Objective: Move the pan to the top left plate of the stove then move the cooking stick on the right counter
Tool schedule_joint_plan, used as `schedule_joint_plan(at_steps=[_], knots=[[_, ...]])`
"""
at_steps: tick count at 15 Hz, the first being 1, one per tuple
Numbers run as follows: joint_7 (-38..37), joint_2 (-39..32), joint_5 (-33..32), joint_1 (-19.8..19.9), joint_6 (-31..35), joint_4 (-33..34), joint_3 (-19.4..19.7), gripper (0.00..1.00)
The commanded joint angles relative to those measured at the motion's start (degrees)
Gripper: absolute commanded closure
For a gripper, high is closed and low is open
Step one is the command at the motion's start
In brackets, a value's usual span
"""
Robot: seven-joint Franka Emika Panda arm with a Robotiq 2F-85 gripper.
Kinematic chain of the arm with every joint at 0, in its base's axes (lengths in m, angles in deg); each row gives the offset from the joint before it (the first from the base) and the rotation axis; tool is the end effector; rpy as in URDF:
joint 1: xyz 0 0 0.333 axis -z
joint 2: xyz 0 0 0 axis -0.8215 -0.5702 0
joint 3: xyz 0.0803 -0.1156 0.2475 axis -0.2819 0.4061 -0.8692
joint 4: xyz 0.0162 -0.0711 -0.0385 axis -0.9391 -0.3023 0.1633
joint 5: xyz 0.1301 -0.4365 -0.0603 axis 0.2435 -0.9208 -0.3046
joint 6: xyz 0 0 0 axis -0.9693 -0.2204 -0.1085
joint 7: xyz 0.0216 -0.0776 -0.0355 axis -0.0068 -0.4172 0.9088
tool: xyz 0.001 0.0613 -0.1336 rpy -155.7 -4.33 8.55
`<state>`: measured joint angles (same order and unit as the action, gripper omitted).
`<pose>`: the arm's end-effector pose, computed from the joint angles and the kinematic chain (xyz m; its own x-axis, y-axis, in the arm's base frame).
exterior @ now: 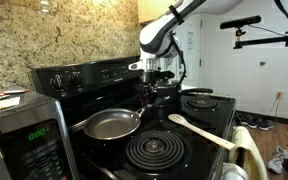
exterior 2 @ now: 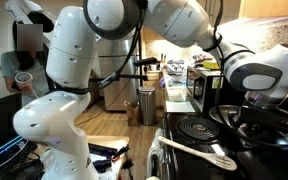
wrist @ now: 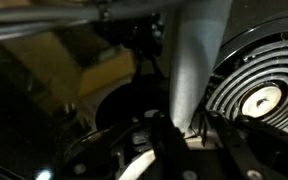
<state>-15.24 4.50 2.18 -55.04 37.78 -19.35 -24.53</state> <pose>0.6951 0.0849 0.2244 0.4359 0.8622 0.2582 0.8990 -0.4037 -0.1695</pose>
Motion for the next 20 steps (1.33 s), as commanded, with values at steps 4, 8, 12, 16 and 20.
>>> schedule_joint_plan(at_steps=[4, 8, 12, 16, 20], knots=[[-4.12, -2.92, -1.7, 0.94, -3.03, 7.33, -1.21, 0.94], [-4.44, -4.76, -3.11, 0.55, -2.1, 9.45, -1.38, 0.94], [-4.06, -6.52, -4.68, 0.17, -0.31, 10.37, -1.8, 0.94], [-4.59, -6.94, -7.16, -0.34, 2.71, 10.48, -1.73, 0.94], [-5.71, -6.78, -9.26, -0.6, 3.82, 10.76, -1.64, 0.94]])
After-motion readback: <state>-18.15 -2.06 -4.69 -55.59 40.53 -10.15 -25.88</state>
